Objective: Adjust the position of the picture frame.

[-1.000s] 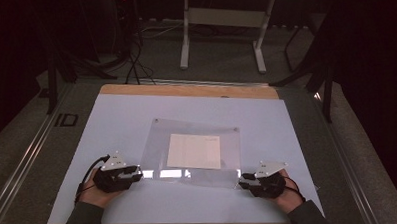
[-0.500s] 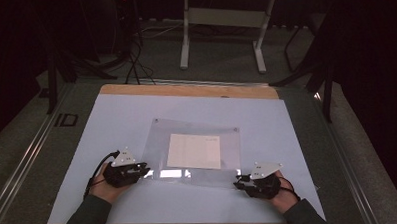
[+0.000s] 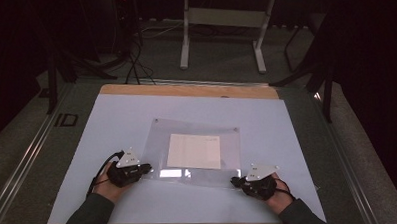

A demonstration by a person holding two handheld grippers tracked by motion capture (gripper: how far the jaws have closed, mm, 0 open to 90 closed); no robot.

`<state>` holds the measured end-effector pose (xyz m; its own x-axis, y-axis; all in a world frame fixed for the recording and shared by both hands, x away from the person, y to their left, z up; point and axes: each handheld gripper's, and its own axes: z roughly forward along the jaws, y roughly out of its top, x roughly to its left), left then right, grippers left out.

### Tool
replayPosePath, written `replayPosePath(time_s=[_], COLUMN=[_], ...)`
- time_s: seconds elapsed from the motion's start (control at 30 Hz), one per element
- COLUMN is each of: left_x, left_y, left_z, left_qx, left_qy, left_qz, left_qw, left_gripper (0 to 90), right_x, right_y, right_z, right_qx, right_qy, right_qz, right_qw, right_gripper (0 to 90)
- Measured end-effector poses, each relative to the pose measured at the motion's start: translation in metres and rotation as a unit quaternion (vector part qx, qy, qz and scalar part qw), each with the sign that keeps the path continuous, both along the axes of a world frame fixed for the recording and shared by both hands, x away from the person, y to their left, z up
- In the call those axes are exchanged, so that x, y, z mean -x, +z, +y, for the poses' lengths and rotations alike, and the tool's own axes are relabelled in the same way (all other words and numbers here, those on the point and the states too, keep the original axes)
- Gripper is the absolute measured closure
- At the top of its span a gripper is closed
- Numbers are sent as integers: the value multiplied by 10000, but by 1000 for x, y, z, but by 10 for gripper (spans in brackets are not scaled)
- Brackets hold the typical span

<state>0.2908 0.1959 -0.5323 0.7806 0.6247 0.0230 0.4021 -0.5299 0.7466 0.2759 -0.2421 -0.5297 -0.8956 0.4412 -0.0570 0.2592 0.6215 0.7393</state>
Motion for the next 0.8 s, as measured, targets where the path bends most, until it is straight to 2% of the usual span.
replayPosePath(time_s=[0.03, 0.1, 0.13, 0.17, 0.23, 0.27, 0.37, 0.47, 0.6, 0.73, 0.8], left_x=[0, 3, 3, 2, 2, 0, -6, -14, -24, -23, -20], left_y=[0, 1, 1, 1, 1, 4, 7, 12, 17, 20, 20], left_z=[0, -5, -5, -7, -7, -11, -12, -12, -10, -13, -18], left_qx=[0, -274, -274, -337, -337, -479, -476, -543, -470, -449, -526], left_qy=[0, -47, -47, -62, -62, -66, 3, 95, 214, 173, 83], left_qz=[0, -276, -276, -360, -360, -537, -695, -831, -898, -973, -1032], left_qw=[10000, 9992, 9992, 9988, 9988, 9974, 9964, 9950, 9946, 9941, 9932], left_gripper=[846, 842, 841, 840, 839, 836, 836, 834, 833, 833, 831], right_x=[0, 1, 1, -1, -2, -5, -13, -28, -57, -91, -108], right_y=[0, 1, 1, 1, 1, 1, 2, 3, 6, 11, 13], right_z=[0, 2, 2, 2, 2, 2, 2, 5, 10, 14, 16], right_qx=[8, 114, 114, 146, 159, 173, 235, 271, 301, 235, 203], right_qy=[2, -34, -34, -98, -140, -221, -301, -381, -537, -795, -920], right_qz=[-16, -147, -147, -178, -188, -238, -314, -393, -548, -634, -677], right_qw=[10000, 9998, 9998, 9997, 9996, 9993, 9988, 9981, 9966, 9945, 9932], right_gripper=[843, 843, 843, 843, 843, 842, 837, 830, 821, 821, 822])
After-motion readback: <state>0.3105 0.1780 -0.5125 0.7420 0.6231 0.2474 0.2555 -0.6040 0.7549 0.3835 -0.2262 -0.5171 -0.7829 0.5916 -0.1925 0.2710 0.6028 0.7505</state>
